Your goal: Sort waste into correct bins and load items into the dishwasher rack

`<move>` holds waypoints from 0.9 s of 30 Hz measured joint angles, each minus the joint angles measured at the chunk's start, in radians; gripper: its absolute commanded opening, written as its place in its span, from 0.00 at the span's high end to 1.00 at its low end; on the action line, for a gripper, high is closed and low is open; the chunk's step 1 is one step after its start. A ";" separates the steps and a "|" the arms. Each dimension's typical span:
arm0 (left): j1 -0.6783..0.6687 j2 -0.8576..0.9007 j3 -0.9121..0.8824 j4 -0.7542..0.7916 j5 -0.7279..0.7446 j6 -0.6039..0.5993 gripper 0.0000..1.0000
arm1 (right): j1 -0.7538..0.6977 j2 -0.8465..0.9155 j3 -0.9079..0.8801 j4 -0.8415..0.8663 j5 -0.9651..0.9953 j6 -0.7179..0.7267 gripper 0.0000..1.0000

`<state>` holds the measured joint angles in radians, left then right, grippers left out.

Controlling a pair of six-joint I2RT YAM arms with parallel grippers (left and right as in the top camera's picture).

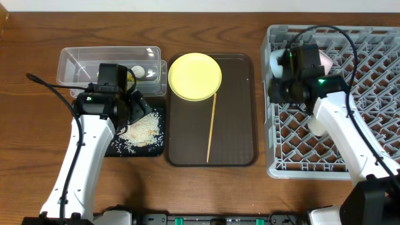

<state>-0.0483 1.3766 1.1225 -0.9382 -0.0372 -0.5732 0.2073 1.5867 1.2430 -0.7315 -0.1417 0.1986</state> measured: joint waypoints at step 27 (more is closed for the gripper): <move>0.000 0.000 0.000 0.000 0.000 0.000 0.01 | 0.515 0.380 0.006 0.134 0.101 0.214 0.64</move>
<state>-0.0483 1.3766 1.1225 -0.9382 -0.0368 -0.5732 0.7227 1.9663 1.2488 -0.5980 -0.0406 0.4122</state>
